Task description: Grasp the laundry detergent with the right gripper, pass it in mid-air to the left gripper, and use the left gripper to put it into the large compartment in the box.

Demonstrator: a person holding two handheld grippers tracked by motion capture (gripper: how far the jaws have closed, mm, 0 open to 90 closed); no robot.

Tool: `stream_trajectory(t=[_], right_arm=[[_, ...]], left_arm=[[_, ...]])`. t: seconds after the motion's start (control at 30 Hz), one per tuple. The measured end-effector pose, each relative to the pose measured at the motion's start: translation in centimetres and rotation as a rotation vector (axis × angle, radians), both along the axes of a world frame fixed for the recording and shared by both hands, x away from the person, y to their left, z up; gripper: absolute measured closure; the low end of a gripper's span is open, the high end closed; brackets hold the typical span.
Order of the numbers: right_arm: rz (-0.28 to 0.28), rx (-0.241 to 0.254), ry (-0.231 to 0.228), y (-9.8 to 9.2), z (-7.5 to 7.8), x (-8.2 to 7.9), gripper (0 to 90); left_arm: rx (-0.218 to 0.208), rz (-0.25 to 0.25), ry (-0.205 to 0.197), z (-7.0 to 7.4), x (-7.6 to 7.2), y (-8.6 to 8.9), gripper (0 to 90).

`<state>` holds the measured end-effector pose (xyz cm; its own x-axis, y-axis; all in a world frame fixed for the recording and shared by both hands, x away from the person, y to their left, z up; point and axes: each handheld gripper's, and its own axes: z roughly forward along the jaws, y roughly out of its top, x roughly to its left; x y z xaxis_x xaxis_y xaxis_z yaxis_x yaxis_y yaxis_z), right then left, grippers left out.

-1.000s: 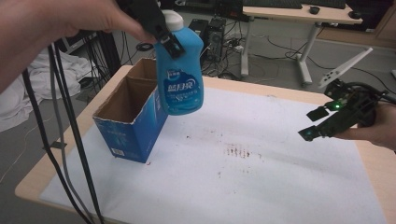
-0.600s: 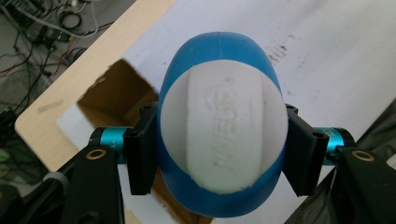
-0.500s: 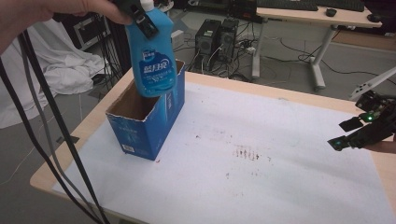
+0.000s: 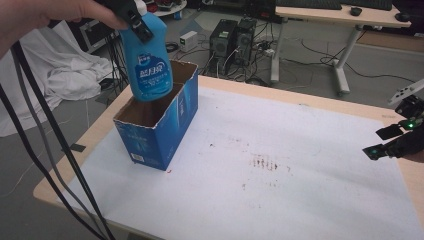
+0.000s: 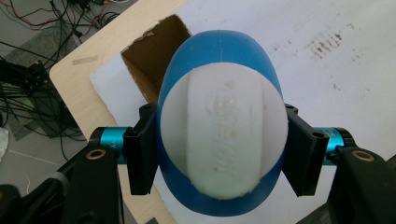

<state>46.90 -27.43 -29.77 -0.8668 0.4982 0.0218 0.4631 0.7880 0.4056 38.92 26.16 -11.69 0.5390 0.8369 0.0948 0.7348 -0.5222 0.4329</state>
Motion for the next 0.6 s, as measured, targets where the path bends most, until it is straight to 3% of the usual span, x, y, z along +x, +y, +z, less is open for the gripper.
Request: stream_trajectory(t=[0.17,0.6], right_arm=[[-0.001,0.002,-0.003,-0.1,0.2,0.0,21.3],[-0.011,0.004,-0.019,-0.7,0.8,-0.1,21.4]], left_arm=[[0.022,0.007,0.019,-1.3,0.2,0.3,38.4],[0.040,0.008,0.094,-6.8,0.6,0.4,38.4]])
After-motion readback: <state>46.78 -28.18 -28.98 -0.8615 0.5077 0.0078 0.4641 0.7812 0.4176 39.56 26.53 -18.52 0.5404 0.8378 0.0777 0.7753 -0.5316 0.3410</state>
